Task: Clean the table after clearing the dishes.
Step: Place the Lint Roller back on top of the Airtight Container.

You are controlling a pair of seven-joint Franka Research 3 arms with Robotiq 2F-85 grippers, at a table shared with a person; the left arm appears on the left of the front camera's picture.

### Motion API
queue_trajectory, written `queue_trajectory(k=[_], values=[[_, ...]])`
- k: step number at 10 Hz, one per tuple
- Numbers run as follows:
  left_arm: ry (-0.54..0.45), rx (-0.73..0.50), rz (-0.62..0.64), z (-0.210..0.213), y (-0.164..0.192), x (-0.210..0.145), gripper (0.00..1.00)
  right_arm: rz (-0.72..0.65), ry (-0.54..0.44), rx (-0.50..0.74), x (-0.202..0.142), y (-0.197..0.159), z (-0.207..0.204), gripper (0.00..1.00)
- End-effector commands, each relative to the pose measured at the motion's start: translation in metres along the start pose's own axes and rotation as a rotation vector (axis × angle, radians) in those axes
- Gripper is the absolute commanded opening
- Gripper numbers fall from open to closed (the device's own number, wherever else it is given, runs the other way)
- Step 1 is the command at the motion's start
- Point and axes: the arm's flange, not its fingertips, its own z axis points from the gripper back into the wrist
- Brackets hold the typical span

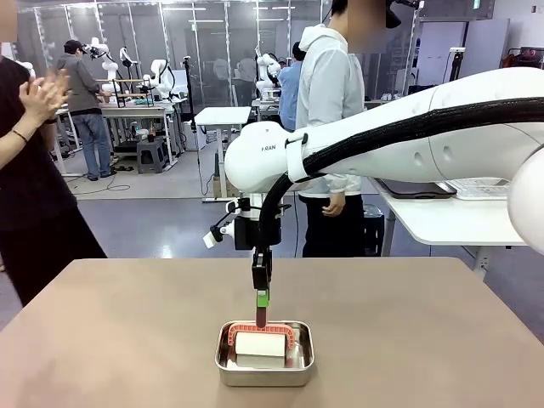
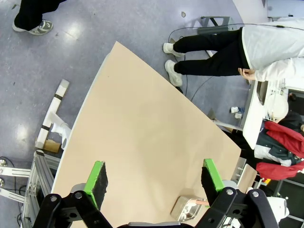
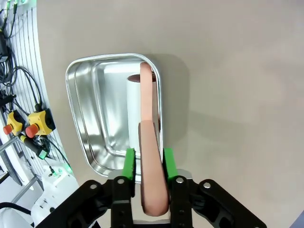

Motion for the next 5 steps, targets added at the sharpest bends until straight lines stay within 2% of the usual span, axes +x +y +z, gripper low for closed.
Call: queue_trajectory(k=[1, 2, 3, 4, 5], values=[[-0.011, 0.001, -0.009, 0.002, 0.001, -0.006, 1.0, 0.019, 0.0, -0.014, -0.006, 0.009, 0.0, 0.69], [-0.011, 0.001, -0.009, 0.002, 0.001, -0.006, 1.0, 0.017, 0.005, -0.02, -0.005, 0.011, 0.004, 0.77], [-0.011, 0.001, -0.009, 0.002, 0.001, -0.006, 1.0, 0.014, 0.008, -0.028, -0.005, 0.013, 0.009, 0.61], [-0.011, 0.001, -0.009, 0.002, 0.001, -0.006, 1.0, 0.009, 0.004, -0.044, -0.006, 0.015, 0.016, 1.0], [-0.011, 0.001, -0.009, 0.002, 0.001, -0.006, 1.0, 0.001, -0.005, -0.058, -0.008, 0.015, 0.021, 0.9]])
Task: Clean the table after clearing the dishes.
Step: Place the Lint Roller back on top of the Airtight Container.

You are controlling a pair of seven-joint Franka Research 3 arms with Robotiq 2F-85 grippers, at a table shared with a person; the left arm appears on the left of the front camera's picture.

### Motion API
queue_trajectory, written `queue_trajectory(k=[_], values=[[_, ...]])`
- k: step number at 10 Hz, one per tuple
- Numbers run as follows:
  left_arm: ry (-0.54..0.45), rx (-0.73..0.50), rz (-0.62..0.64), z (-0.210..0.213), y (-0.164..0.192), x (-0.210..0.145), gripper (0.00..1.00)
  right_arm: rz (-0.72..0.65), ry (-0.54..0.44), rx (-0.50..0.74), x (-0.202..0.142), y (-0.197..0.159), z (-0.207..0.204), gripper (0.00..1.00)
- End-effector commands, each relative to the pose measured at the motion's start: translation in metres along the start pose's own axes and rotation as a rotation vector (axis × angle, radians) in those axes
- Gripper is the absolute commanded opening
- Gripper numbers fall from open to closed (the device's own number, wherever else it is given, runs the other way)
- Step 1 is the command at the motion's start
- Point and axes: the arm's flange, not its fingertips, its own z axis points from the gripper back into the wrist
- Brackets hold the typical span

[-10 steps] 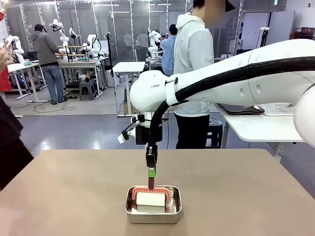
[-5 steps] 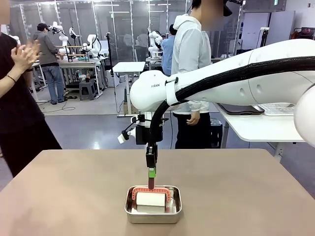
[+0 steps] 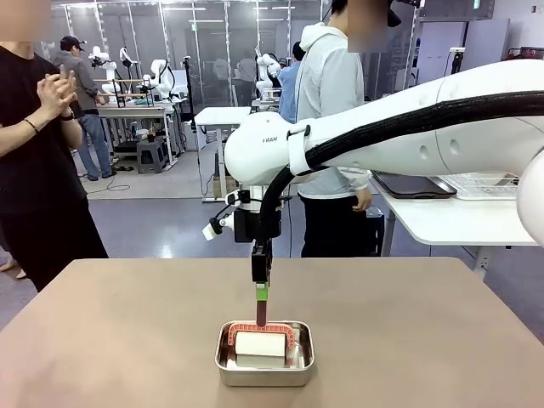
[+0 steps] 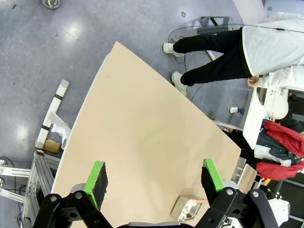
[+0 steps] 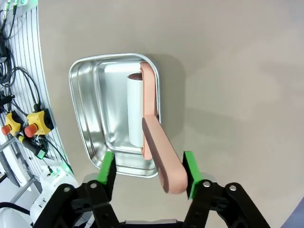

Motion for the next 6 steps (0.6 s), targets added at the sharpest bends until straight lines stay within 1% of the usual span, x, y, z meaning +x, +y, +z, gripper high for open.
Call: queue_trajectory(k=[1, 2, 3, 5, 6], values=[[-0.011, 0.001, -0.009, 0.0023, 0.0007, -0.0061, 1.0, -0.005, 0.006, -0.031, -0.0079, 0.0077, 0.0076, 1.0], [-0.011, 0.001, -0.009, 0.0023, 0.0007, -0.0061, 1.0, -0.004, -0.007, -0.039, -0.0097, 0.0062, 0.0118, 0.91], [-0.011, 0.001, -0.009, 0.0023, 0.0007, -0.0061, 1.0, -0.002, -0.023, -0.042, -0.011, 0.0039, 0.0132, 1.0], [-0.011, 0.001, -0.009, 0.0023, 0.0007, -0.0061, 1.0, 0.016, -0.036, -0.062, -0.0115, 0.0035, 0.0154, 1.0], [-0.011, 0.001, -0.009, 0.0023, 0.0007, -0.0061, 1.0, -0.009, -0.019, -0.029, -0.0061, 0.0001, 0.0167, 1.0]])
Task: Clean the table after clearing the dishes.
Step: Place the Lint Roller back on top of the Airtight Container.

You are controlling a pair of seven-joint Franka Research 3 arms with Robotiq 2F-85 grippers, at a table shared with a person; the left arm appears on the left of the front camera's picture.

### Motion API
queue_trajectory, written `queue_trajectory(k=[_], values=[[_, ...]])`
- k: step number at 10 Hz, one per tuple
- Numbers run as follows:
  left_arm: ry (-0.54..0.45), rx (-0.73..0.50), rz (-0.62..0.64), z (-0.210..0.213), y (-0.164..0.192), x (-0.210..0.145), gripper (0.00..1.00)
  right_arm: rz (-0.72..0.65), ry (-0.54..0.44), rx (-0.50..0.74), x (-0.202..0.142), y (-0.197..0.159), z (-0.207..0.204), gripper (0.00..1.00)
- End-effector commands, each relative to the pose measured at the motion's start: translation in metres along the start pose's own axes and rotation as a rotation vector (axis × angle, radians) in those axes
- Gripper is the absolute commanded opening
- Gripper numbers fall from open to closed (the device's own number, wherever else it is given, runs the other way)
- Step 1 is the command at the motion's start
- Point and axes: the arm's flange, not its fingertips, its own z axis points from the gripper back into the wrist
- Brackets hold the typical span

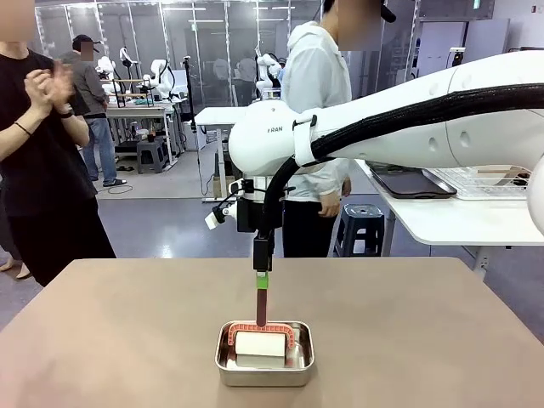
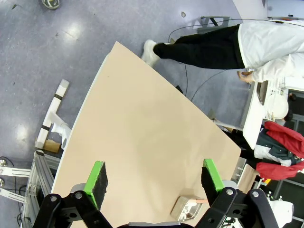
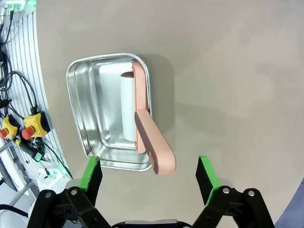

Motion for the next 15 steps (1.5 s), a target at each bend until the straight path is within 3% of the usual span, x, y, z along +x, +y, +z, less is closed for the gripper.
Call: queue_trajectory(k=[1, 12, 13, 15], values=[[-0.011, 0.001, -0.009, 0.002, 0.001, -0.006, 1.0, 0.001, 0.007, 0.006, 0.0, 0.002, -0.001, 1.0], [-0.011, 0.001, -0.009, 0.002, 0.001, -0.006, 1.0, 0.0, 0.003, 0.003, 0.0, 0.0, -0.001, 0.98], [-0.011, 0.001, -0.009, 0.002, 0.001, -0.006, 1.0, -0.063, -0.054, 0.005, -0.016, -0.003, 0.026, 1.0], [-0.011, 0.001, -0.009, 0.002, 0.001, -0.006, 1.0, -0.174, -0.303, 0.13, -0.061, -0.006, 0.07, 1.0]])
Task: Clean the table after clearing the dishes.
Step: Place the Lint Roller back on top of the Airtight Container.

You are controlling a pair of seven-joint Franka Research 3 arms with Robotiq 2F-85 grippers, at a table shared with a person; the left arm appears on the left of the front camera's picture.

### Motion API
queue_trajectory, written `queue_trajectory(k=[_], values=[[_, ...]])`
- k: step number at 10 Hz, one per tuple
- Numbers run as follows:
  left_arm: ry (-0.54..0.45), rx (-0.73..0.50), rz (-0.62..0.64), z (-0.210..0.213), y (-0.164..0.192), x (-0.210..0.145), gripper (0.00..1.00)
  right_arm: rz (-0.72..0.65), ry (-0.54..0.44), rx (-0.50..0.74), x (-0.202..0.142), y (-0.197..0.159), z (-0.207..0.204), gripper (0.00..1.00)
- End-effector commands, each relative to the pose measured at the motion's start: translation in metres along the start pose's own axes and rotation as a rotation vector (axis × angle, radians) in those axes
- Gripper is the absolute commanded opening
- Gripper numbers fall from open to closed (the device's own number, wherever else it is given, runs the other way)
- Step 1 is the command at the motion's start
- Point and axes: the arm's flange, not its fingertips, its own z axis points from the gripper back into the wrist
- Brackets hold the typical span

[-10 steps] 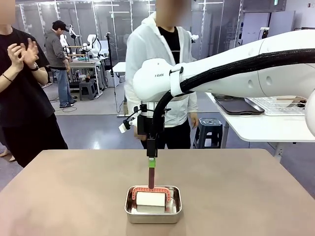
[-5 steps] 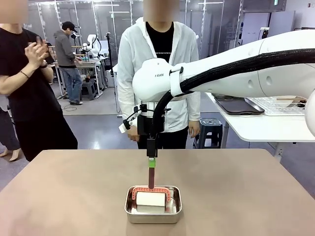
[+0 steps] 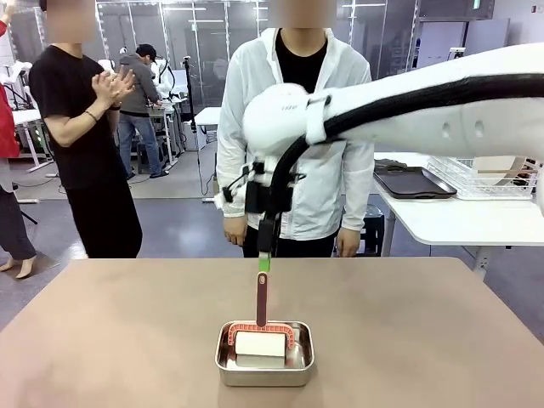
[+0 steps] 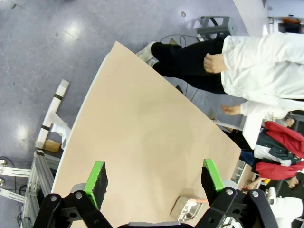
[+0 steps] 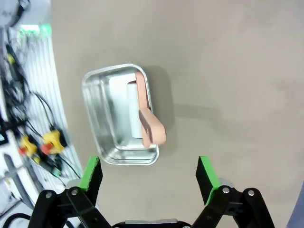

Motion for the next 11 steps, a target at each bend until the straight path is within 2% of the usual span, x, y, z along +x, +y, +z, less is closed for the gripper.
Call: queue_trajectory(k=[1, 2, 3, 4, 5, 7, 9, 11], values=[[-0.011, 0.001, -0.009, 0.002, 0.001, -0.006, 1.0, -0.118, -0.277, 0.114, -0.045, 0.003, 0.031, 1.0], [-0.011, 0.001, -0.009, 0.002, 0.001, -0.006, 1.0, -0.182, -0.351, 0.196, -0.07, -0.002, 0.04, 1.0], [-0.011, 0.001, -0.009, 0.002, 0.001, -0.006, 1.0, -0.249, -0.464, 0.35, -0.106, -0.009, 0.047, 1.0], [-0.011, 0.001, -0.009, 0.002, 0.001, -0.006, 1.0, -0.31, -0.584, 0.435, -0.145, -0.017, 0.052, 1.0], [-0.011, 0.001, -0.009, 0.002, 0.001, -0.006, 1.0, -0.404, -0.689, 0.438, -0.188, -0.024, 0.054, 1.0], [-0.011, 0.001, -0.009, 0.002, 0.001, -0.006, 1.0, -0.491, -0.889, 0.547, -0.274, -0.038, 0.05, 1.0], [-0.011, 0.001, -0.009, 0.002, 0.001, -0.006, 1.0, -0.632, -1.052, 0.592, -0.363, -0.051, 0.052, 1.0], [-0.011, 0.001, -0.009, 0.002, 0.001, -0.006, 1.0, -0.665, -1.207, 0.645, -0.439, -0.048, 0.049, 1.0]])
